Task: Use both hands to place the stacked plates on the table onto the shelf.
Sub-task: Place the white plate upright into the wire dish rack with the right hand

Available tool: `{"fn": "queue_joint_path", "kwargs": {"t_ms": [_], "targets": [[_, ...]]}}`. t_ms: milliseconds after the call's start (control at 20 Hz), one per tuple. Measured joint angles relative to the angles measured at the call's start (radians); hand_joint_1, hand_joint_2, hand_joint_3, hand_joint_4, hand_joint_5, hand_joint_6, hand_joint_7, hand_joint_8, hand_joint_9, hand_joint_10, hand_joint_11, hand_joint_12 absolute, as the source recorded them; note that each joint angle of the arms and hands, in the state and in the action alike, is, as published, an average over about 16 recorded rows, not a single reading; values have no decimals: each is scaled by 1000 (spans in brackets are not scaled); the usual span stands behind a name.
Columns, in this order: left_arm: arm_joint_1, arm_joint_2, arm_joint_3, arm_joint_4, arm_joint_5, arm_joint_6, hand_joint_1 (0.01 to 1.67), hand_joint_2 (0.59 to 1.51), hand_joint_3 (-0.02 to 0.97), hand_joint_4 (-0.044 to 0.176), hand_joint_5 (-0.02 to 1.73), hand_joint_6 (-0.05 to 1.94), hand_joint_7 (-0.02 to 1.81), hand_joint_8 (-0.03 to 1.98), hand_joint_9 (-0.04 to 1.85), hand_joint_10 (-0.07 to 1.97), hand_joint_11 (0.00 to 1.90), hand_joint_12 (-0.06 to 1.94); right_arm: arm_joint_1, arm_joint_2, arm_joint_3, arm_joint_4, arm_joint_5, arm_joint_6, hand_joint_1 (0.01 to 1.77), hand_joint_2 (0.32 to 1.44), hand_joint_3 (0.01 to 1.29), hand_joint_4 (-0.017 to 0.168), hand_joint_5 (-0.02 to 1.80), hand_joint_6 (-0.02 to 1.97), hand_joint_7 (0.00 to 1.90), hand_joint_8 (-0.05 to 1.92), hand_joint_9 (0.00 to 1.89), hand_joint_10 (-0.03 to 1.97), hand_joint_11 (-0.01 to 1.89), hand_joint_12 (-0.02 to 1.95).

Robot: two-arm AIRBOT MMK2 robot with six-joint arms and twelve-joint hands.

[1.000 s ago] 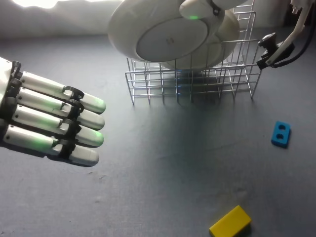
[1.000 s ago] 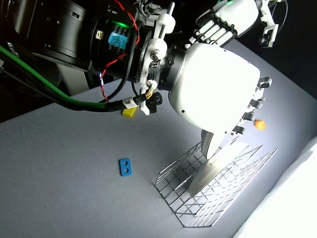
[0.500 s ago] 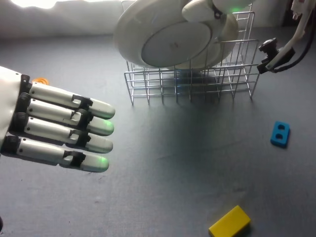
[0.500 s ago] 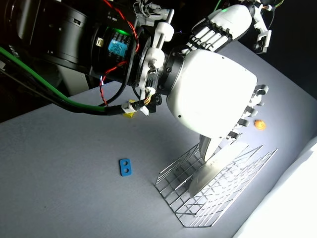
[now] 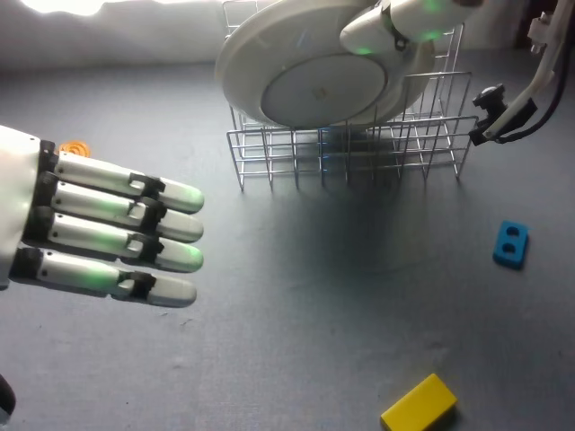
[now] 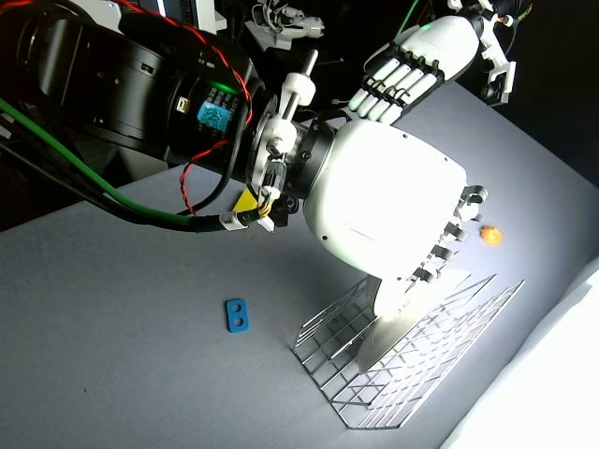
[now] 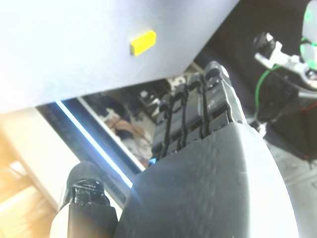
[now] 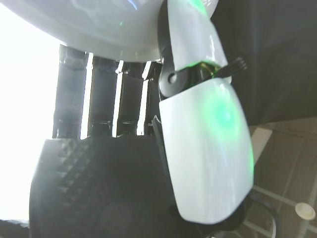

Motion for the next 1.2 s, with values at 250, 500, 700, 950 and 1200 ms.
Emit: {"fn": "queue_joint_path", "kwargs": {"t_ms": [250,500,700,950,1200], "targets": [[20,-3,-6,-17,5,22,17,1116,6,0,60,8,52,13,25,7,19,-1,-14,-11,22,9,10,-4,1378,995,14,-9,895,868,1045,907,1039,982,900,1125],[31,-4,-17,-24,12,39,19,1123,6,0,61,8,52,13,25,7,19,-2,-31,-26,51,16,9,-4,1376,995,15,-10,889,868,1037,910,1032,993,894,1128],[33,-3,-26,-22,17,48,20,1129,6,0,60,8,51,13,22,7,19,-2,-49,-40,73,21,7,-5,1374,995,15,-10,884,869,1033,913,1027,1001,891,1130],[35,-3,-33,-15,23,61,20,1137,6,0,61,8,50,13,21,7,19,-3,-73,-58,99,15,5,-6,1374,995,15,-10,883,869,1038,900,1028,990,893,1122],[28,-5,-35,-6,24,68,20,1139,6,0,56,8,49,13,20,7,19,-2,-93,-75,118,5,9,-5,1373,995,15,-10,883,868,1041,907,1036,979,896,1103]]}}
